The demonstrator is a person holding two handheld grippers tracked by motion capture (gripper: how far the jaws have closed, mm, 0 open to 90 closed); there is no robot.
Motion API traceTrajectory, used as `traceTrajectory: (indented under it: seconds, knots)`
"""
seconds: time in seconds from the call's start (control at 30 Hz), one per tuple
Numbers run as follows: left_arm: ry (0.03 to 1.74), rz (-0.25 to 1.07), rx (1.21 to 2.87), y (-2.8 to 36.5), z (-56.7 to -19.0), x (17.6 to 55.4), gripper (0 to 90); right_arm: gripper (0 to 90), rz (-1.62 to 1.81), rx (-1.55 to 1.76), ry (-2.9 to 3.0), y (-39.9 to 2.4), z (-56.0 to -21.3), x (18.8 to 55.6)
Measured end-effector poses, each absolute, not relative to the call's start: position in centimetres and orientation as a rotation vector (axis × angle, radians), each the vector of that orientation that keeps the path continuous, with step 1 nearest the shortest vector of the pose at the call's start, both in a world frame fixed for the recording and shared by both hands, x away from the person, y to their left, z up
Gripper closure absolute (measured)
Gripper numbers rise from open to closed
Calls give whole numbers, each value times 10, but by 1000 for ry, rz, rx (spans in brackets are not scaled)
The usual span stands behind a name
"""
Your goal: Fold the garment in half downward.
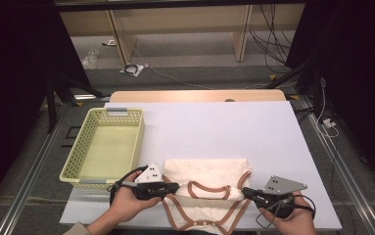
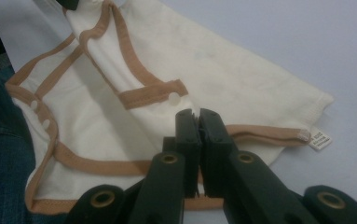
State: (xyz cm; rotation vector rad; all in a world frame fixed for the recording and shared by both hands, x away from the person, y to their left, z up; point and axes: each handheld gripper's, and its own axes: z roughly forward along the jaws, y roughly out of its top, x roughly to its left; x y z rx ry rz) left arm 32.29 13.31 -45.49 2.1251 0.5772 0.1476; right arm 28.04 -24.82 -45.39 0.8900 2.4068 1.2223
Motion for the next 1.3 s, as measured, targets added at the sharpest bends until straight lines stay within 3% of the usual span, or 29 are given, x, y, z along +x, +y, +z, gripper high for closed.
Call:
traceTrajectory:
  seconds: [1.3]
  knots:
    - [531, 79, 2204, 133, -463, 313, 857, 879, 1160, 836, 2564, -245, -459, 273]
